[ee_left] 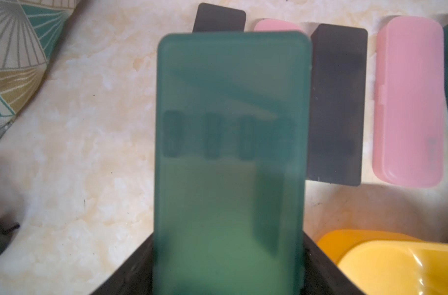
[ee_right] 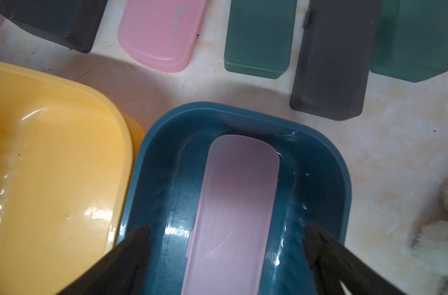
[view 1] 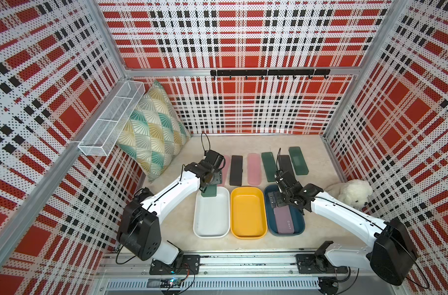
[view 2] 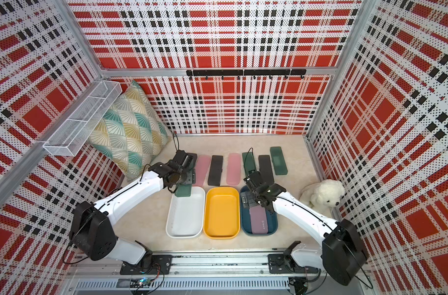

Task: Place the pencil cases by color into the storage box
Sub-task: Place the pencil case at the storage box.

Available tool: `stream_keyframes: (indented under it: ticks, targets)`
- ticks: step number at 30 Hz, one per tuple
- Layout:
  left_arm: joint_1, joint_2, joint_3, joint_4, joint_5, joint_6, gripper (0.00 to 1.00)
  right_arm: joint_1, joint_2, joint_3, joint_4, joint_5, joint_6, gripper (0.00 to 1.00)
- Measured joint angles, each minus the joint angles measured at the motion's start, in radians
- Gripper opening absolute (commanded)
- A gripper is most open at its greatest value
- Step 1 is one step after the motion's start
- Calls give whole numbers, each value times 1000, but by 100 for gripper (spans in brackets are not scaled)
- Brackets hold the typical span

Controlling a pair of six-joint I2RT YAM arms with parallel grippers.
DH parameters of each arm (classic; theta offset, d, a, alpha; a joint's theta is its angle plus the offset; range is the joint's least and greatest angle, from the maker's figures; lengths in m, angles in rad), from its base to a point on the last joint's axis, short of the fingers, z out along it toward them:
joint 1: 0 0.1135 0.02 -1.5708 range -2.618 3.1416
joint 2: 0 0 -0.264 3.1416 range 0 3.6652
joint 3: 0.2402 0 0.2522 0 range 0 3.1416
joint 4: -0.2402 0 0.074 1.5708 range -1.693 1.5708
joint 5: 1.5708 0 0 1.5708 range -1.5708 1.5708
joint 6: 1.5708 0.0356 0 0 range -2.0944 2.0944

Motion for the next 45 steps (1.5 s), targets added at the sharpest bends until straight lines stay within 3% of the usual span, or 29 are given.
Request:
stream_keyframes:
  ticks: [26, 45]
  targets:
    - [-335, -147, -288, -33, -48, -348, 44, 0, 3, -34, 50, -51, -30, 100]
    - [-409, -181, -426, -31, -72, -513, 43, 0, 107, -26, 91, -97, -95, 100]
